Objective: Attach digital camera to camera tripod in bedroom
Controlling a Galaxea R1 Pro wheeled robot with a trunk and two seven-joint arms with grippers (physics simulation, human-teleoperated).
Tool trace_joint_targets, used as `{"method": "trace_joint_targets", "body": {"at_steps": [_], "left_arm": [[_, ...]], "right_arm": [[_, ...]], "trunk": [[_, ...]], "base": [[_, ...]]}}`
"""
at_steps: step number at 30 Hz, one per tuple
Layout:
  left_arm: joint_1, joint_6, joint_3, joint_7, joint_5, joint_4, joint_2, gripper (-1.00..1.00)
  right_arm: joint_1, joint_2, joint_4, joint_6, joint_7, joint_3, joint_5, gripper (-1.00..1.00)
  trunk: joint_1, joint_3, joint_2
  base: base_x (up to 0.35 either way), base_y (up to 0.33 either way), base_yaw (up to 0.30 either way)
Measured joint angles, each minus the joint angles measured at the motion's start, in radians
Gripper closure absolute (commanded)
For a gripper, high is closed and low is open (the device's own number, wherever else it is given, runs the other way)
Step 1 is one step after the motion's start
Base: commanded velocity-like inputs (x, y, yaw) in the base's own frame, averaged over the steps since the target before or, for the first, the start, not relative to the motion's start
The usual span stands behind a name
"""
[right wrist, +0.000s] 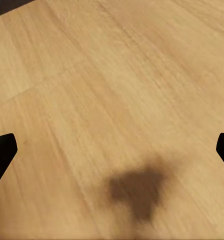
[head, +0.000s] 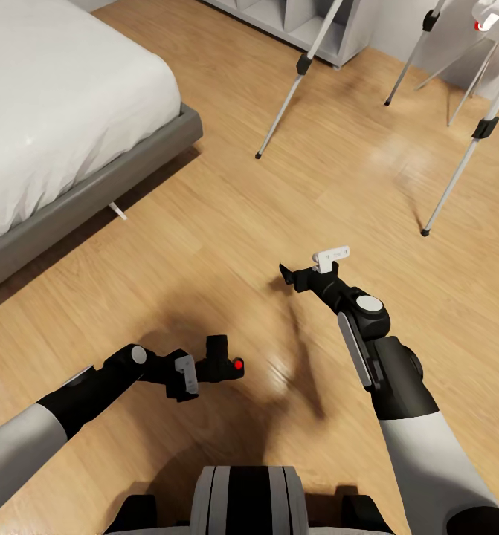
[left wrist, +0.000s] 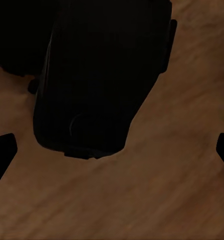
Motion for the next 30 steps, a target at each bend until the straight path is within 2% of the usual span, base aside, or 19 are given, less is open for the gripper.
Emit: {"method": "trace_joint_targets", "body": {"at_steps": [11, 22, 24, 25, 28, 30], "left_arm": [[0.000, 0.000, 0.000, 0.000, 0.000, 0.000, -0.001, -1.00], [0.000, 0.000, 0.000, 0.000, 0.000, 0.000, 0.000, -1.00], [0.000, 0.000, 0.000, 0.000, 0.000, 0.000, 0.000, -1.00], [0.000, 0.000, 0.000, 0.000, 0.000, 0.000, 0.000, -1.00], [0.000, 0.000, 0.000, 0.000, 0.000, 0.000, 0.000, -1.00], [0.000, 0.000, 0.000, 0.000, 0.000, 0.000, 0.000, -1.00]], "right_arm": [[0.000, 0.000, 0.000, -0.004, 0.000, 0.001, 0.000, -1.00], [0.000, 0.000, -0.002, -0.010, 0.000, 0.020, 0.000, -1.00], [0.000, 0.000, -0.003, -0.029, 0.000, 0.025, 0.000, -1.00], [0.000, 0.000, -0.003, -0.088, -0.001, 0.046, 0.000, -1.00], [0.000, 0.000, -0.005, -0.169, -0.002, 0.067, 0.002, -1.00], [0.000, 0.000, -0.006, -0.273, -0.011, 0.078, 0.003, -1.00]], "trunk": [[0.000, 0.000, 0.000], [0.000, 0.000, 0.000], [0.000, 0.000, 0.000], [0.000, 0.000, 0.000], [0.000, 0.000, 0.000], [0.000, 0.000, 0.000]], "base": [[0.000, 0.000, 0.000], [0.000, 0.000, 0.000], [0.000, 0.000, 0.000], [0.000, 0.000, 0.000], [0.000, 0.000, 0.000], [0.000, 0.000, 0.000]]}}
